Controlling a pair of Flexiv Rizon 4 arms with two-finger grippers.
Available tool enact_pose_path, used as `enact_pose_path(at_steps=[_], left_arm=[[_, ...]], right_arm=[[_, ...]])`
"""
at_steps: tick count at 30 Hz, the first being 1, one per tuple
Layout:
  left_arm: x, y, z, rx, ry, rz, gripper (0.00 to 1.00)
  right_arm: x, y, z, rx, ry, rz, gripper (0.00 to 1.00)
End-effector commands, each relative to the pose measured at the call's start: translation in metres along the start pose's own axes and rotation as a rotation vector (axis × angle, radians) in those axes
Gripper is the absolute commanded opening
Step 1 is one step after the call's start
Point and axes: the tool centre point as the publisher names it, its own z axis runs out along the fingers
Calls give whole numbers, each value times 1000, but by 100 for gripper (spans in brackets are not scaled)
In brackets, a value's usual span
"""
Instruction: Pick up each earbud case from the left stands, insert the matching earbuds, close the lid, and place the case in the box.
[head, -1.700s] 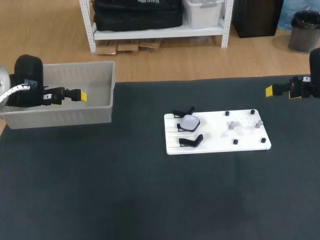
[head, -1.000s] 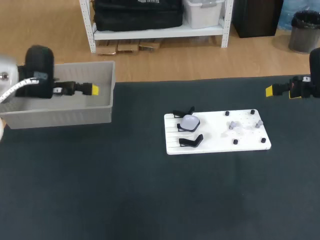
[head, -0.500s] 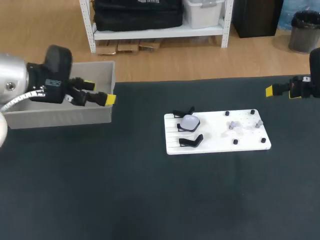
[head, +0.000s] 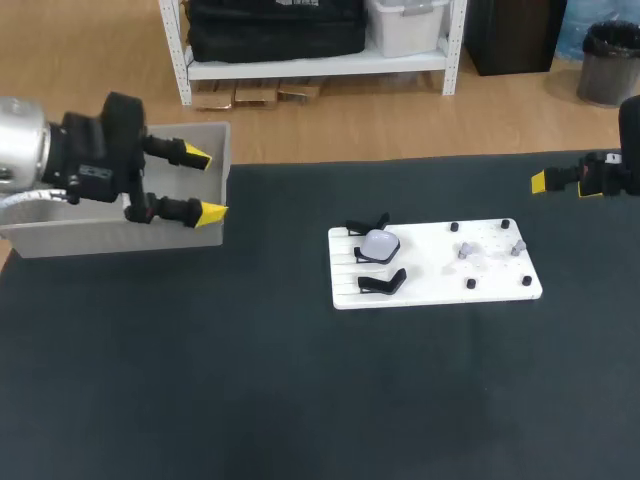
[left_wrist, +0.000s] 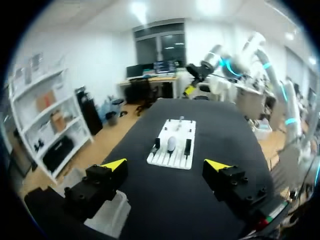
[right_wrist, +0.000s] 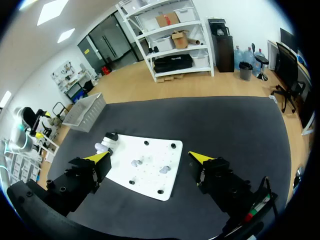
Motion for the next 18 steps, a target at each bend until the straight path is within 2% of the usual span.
enact_pose_path(at_steps=[1,5,7,8,9,14,18], left_arm=[[2,-6,9,229,-161,141,100],[3,-14,37,187,-93,62,100],[-2,-18,49,150,-86,33,100],[-3,-20,55,125,-51,27,100],[-4,-21,61,106,-65,12,100],[-4,-24,102,79,-10,-7,100],[0,-29,132,66,-28,-12,100]], right_arm=[[0,1,-1,4,1,1,100],[0,1,-1,4,1,1,100],[0,1,-1,4,1,1,100],[0,1,-1,4,1,1,100],[0,1,-1,4,1,1,100],[0,1,-1,4,1,1,100],[0,1,-1,4,1,1,100]])
